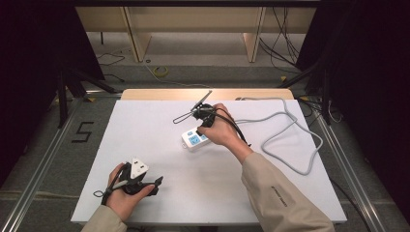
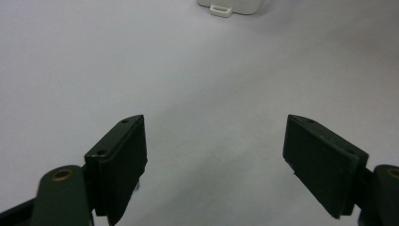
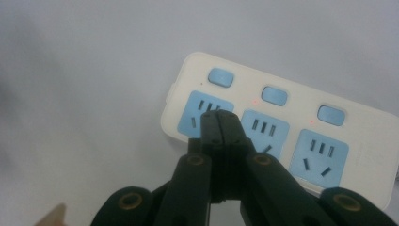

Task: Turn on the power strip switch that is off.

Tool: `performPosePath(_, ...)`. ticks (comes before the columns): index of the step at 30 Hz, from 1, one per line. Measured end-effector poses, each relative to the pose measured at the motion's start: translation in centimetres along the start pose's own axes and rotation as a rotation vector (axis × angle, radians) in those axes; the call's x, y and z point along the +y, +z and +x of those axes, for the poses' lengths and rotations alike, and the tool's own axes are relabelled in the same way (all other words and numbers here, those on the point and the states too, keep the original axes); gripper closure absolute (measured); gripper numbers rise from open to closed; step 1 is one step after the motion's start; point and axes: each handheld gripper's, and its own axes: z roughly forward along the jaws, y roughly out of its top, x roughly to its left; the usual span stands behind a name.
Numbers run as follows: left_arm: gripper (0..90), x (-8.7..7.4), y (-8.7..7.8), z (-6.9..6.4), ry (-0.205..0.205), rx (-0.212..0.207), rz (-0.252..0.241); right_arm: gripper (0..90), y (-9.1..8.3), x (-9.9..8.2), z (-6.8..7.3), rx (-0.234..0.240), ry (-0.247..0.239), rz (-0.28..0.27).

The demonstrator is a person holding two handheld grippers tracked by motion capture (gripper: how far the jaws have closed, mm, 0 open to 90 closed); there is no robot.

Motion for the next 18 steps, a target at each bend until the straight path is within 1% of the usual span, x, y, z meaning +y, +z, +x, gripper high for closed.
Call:
performPosePath(5, 21.8, 0.0, 0.0, 0.0, -0.002, -0.001, 0.000, 90.0, 0.2, 0.4, 0.0, -0.007, -0.003, 0.006)
performPosePath(6, 21.8, 0.0, 0.0, 0.0, -0.008, 0.000, -0.004, 90.0, 0.3, 0.5, 0.0, -0.009, 0.000, 0.003)
performPosePath(13, 21.8, 0.0, 0.0, 0.0, -0.010, 0.001, -0.008, 90.0, 0.8, 1.2, 0.0, -0.010, -0.002, 0.006)
performPosePath(15, 21.9, 0.0, 0.0, 0.0, -0.004, 0.000, -0.005, 90.0, 0.9, 1.3, 0.0, -0.011, 0.001, 0.009)
performPosePath(18, 21.8, 0.0, 0.0, 0.0, -0.011, 0.000, -0.008, 90.0, 1.1, 1.5, -0.1, -0.007, 0.004, 0.008)
